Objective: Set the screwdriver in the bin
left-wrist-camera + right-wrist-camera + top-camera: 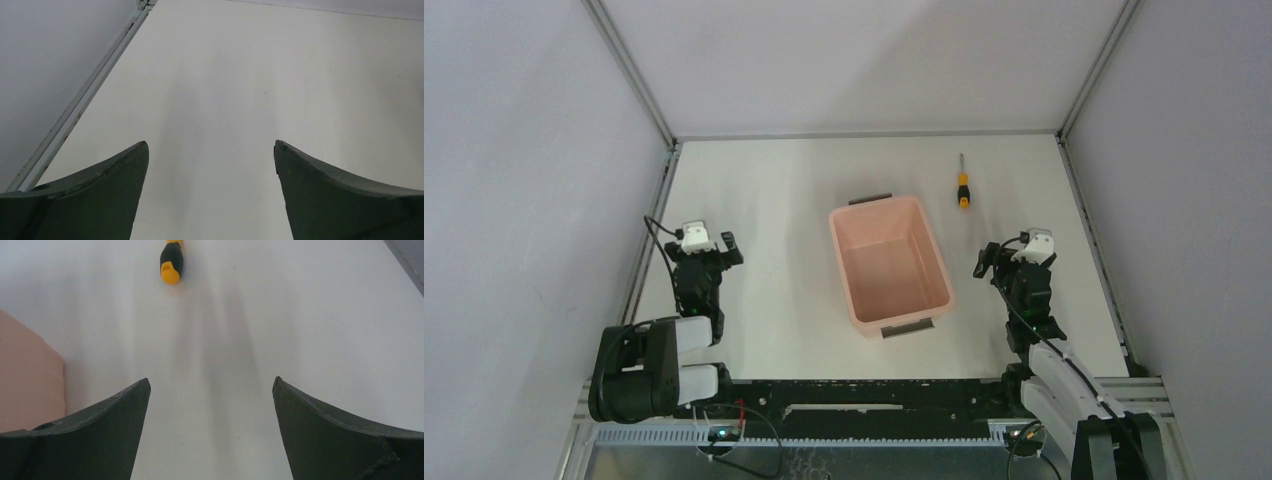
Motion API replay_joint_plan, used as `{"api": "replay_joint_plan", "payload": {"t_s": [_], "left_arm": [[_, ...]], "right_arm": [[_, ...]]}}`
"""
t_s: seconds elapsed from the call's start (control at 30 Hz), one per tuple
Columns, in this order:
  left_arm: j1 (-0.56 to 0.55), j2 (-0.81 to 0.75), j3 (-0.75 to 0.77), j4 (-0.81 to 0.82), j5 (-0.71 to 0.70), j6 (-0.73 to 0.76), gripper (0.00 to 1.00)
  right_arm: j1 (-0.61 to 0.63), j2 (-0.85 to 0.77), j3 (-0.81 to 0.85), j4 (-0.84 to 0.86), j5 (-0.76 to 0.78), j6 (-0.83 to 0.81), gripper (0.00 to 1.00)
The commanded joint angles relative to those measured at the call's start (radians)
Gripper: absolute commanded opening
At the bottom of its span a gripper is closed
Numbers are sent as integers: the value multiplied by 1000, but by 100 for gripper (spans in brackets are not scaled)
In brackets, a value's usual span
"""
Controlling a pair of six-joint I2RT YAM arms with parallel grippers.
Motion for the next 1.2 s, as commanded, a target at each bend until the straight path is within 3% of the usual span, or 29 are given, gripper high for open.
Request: {"api": "replay_joint_plan", "payload": {"t_s": [0.0,0.27,0.4,0.53,0.7,0.9,1.07,1.17], "left_arm": [[-6,-6,38,28,-7,2,100],[-6,-6,38,28,-6,2,100],[-6,-5,39,28,-8,2,100],[-6,-6,40,28,-7,2,100],[-5,-6,39,28,-7,2,100],[-6,-6,38,28,-7,2,100],[-7,-6,38,28,-7,2,100],[-6,-6,38,28,-7,2,100]], "right_arm": [[-6,-41,39,15,55,59,100],[-6,-7,357,-290,-6,105,100],[-6,121,665,-509,-136,131,100],[7,314,998,-736,-168,119,100],[16,569,1268,-897,-112,102,100],[13,1020,1649,-1178,-77,31,100],[8,1305,1905,-1281,-76,10,100],[2,1417,1977,-1300,-95,20,100]]}}
